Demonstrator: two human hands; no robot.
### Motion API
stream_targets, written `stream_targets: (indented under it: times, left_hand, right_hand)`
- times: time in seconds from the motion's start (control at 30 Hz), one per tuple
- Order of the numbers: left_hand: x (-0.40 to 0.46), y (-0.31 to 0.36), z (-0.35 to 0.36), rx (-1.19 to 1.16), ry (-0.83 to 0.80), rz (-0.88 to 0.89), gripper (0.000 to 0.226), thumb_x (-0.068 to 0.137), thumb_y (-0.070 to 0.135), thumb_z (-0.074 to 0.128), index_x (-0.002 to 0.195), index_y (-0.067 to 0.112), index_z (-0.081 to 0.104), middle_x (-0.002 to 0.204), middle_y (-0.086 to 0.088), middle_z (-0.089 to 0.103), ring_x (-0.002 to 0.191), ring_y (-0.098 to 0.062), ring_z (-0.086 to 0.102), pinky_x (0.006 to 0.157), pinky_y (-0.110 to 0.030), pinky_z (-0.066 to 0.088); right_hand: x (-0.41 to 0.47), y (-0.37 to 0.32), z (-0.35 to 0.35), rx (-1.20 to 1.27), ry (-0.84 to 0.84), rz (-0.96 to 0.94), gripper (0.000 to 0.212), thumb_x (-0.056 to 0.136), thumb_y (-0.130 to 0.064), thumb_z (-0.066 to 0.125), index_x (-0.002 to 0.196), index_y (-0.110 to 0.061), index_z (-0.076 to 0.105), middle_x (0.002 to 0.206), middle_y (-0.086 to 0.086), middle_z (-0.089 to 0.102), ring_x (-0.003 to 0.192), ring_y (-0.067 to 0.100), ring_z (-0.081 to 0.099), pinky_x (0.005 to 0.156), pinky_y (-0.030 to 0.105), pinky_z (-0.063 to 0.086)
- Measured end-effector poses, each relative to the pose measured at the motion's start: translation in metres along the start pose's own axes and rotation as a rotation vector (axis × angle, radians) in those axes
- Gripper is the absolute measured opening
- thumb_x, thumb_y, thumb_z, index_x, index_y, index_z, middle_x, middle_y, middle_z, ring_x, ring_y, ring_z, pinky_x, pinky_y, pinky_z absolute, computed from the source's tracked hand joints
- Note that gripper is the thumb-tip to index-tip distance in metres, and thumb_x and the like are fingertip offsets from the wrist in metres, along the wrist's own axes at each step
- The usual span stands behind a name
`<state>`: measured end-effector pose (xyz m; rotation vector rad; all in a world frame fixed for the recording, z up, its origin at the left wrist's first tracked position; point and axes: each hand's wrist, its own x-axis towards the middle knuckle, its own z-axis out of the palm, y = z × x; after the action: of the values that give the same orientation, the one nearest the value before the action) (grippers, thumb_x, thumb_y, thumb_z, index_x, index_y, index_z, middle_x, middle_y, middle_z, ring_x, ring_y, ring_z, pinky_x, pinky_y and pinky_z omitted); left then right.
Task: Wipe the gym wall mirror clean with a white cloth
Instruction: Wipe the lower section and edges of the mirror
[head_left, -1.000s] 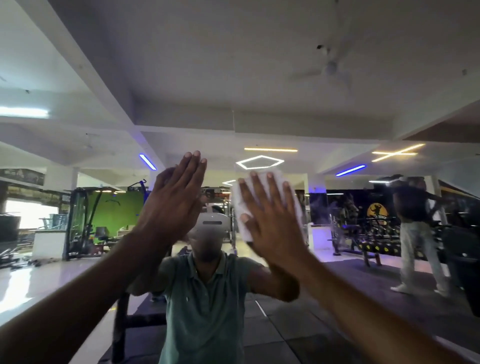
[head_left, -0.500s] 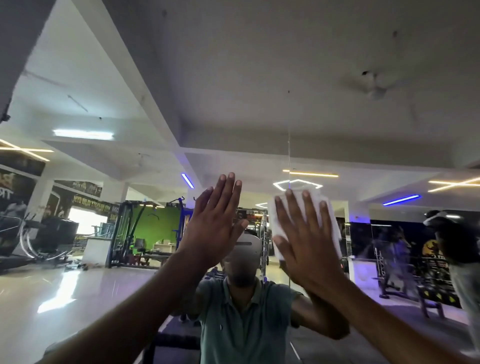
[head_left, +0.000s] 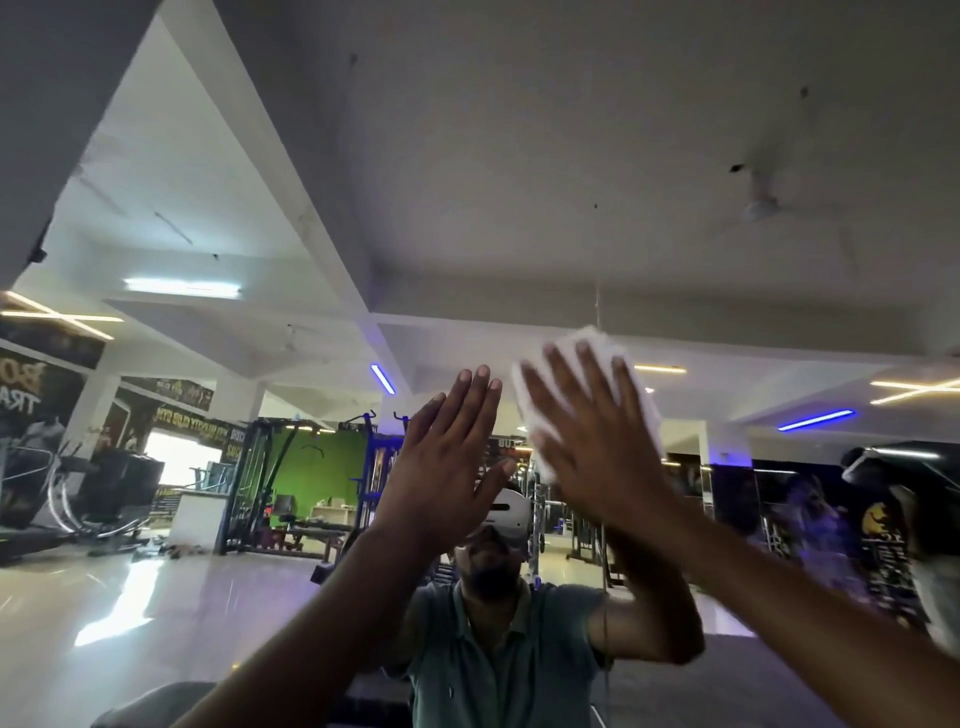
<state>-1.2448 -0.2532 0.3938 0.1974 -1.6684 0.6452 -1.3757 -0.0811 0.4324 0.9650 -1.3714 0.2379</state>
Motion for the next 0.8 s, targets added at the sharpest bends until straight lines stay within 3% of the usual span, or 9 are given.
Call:
stream_targets:
  times: [0.13, 0.27, 0.37, 0.47, 0.57, 0.6, 0.67, 0.73, 0.8]
  left_hand:
    - [0.001, -0.007, -0.005, -0.014, -0.005, 0.006, 0.078, 0.103, 0.056, 0.035, 0.167, 0.011, 0.025, 0.175, -0.006, 0.016, 0.163, -0.017, 0.010, 0.127, -0.034, 0.008]
    - [-0.002, -0.002, -0.004, -0.027, -0.019, -0.015, 0.078, 0.101, 0.050, 0.034, 0.167, 0.010, 0.023, 0.175, -0.007, 0.014, 0.163, -0.020, 0.011, 0.127, -0.038, 0.010]
    - [-0.001, 0.019, -0.002, -0.042, 0.038, -0.131, 0.076, 0.098, 0.039, 0.036, 0.165, 0.005, 0.026, 0.174, -0.013, 0.018, 0.162, -0.026, 0.015, 0.129, -0.044, 0.013]
    - [0.003, 0.061, -0.001, -0.148, 0.097, -0.354, 0.072, 0.100, 0.034, 0.038, 0.164, 0.001, 0.025, 0.173, -0.019, 0.018, 0.162, -0.030, 0.012, 0.128, -0.046, 0.013]
    - [-0.006, 0.099, 0.009, -0.158, 0.070, -0.207, 0.073, 0.105, 0.038, 0.032, 0.166, 0.001, 0.017, 0.174, -0.019, 0.010, 0.163, -0.030, 0.006, 0.129, -0.046, 0.010]
    - [-0.011, 0.102, 0.013, -0.129, 0.057, -0.092, 0.072, 0.105, 0.039, 0.031, 0.166, 0.002, 0.019, 0.174, -0.018, 0.011, 0.163, -0.029, 0.009, 0.129, -0.046, 0.010]
    - [-0.015, 0.095, 0.017, -0.066, 0.049, 0.051, 0.071, 0.106, 0.041, 0.032, 0.165, 0.004, 0.023, 0.174, -0.014, 0.016, 0.162, -0.026, 0.015, 0.129, -0.045, 0.012]
    - [-0.016, 0.084, 0.016, -0.029, 0.055, 0.082, 0.070, 0.105, 0.040, 0.036, 0.165, 0.005, 0.026, 0.173, -0.013, 0.019, 0.161, -0.025, 0.019, 0.128, -0.045, 0.016]
    - [-0.015, 0.085, 0.015, -0.042, 0.072, 0.077, 0.070, 0.104, 0.036, 0.041, 0.164, 0.003, 0.028, 0.172, -0.015, 0.022, 0.160, -0.027, 0.021, 0.128, -0.046, 0.017]
  right_hand:
    - [-0.087, 0.023, 0.004, 0.031, -0.027, -0.087, 0.064, 0.110, -0.049, 0.020, 0.170, -0.027, 0.016, 0.178, 0.004, 0.007, 0.164, 0.034, 0.006, 0.126, 0.068, 0.016]
    - [-0.115, 0.087, 0.004, -0.044, -0.014, 0.180, 0.070, 0.105, -0.046, 0.031, 0.169, -0.023, 0.016, 0.177, 0.007, 0.010, 0.163, 0.036, 0.010, 0.121, 0.070, 0.024]
    - [-0.116, 0.058, 0.003, -0.003, 0.041, 0.368, 0.077, 0.101, -0.055, 0.034, 0.169, -0.021, 0.019, 0.177, 0.012, 0.012, 0.162, 0.042, 0.009, 0.125, 0.071, 0.014]
    - [-0.135, -0.009, 0.004, 0.068, -0.047, 0.127, 0.075, 0.105, -0.058, 0.026, 0.170, -0.023, 0.012, 0.178, 0.008, 0.002, 0.163, 0.040, -0.003, 0.127, 0.069, 0.006]
    - [-0.148, 0.029, 0.000, 0.014, -0.090, -0.065, 0.070, 0.106, -0.050, 0.026, 0.170, -0.026, 0.009, 0.178, 0.003, 0.006, 0.164, 0.034, 0.001, 0.129, 0.064, 0.007]
    - [-0.151, 0.062, 0.003, -0.035, -0.077, -0.001, 0.073, 0.103, -0.047, 0.031, 0.169, -0.024, 0.009, 0.177, 0.005, 0.012, 0.163, 0.034, 0.007, 0.128, 0.064, 0.011]
    - [-0.164, 0.137, 0.008, -0.080, -0.011, 0.320, 0.074, 0.101, -0.042, 0.037, 0.168, -0.019, 0.014, 0.174, 0.011, 0.021, 0.161, 0.037, 0.017, 0.124, 0.067, 0.021]
    - [-0.177, 0.184, 0.001, -0.051, 0.055, 0.640, 0.067, 0.110, -0.051, 0.019, 0.168, -0.019, 0.020, 0.175, 0.011, 0.022, 0.161, 0.036, 0.017, 0.123, 0.068, 0.022]
    - [-0.172, 0.167, -0.001, -0.010, 0.094, 0.819, 0.072, 0.108, -0.057, 0.011, 0.168, -0.019, 0.022, 0.175, 0.011, 0.020, 0.161, 0.039, 0.018, 0.123, 0.068, 0.021]
